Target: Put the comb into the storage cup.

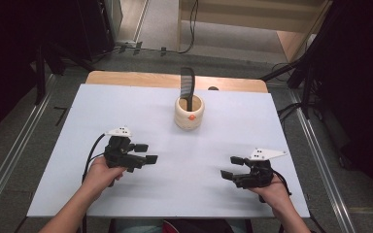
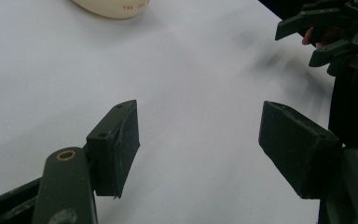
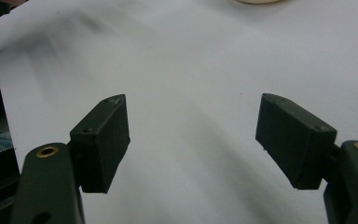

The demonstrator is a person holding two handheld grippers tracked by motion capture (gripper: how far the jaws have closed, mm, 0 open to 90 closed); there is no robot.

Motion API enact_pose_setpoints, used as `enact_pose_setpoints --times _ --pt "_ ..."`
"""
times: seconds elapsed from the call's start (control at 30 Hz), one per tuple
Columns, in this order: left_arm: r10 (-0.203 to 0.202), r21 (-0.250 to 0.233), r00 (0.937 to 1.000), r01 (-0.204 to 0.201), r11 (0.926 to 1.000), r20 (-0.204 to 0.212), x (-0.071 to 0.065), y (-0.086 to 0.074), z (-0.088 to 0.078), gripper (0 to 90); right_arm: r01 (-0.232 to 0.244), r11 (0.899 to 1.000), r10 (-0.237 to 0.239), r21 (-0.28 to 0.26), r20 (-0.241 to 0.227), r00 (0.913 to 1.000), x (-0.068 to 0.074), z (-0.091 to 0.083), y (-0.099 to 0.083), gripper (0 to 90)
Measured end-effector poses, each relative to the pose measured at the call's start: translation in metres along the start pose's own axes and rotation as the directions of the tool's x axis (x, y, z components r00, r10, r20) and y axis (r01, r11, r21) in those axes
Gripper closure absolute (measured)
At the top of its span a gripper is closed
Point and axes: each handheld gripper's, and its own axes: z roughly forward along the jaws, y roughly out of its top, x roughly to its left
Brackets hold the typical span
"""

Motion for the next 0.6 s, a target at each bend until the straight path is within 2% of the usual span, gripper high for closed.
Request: enact_pose_setpoints --times 0.07,0.43,0.6 --pt "-0.009 -0.002 0.9999 0.009 1.0000 0.007 0.000 -0.002 -0.002 28.2 -0.002 1.000 0.002 0.001 -0.001 1.0000 0.000 0.000 0.000 24.0" --pt "-0.007 0.002 0.9998 0.007 1.0000 -0.020 0.002 -0.015 -0.013 27.7 -0.004 1.000 0.004 0.007 0.001 1.0000 -0.001 0.000 -0.001 24.0" --pt "-0.007 0.020 0.9992 0.007 0.9998 -0.039 0.003 -0.021 -0.019 27.7 0.003 1.000 -0.003 0.012 -0.004 1.0000 -0.001 0.000 -0.001 24.0"
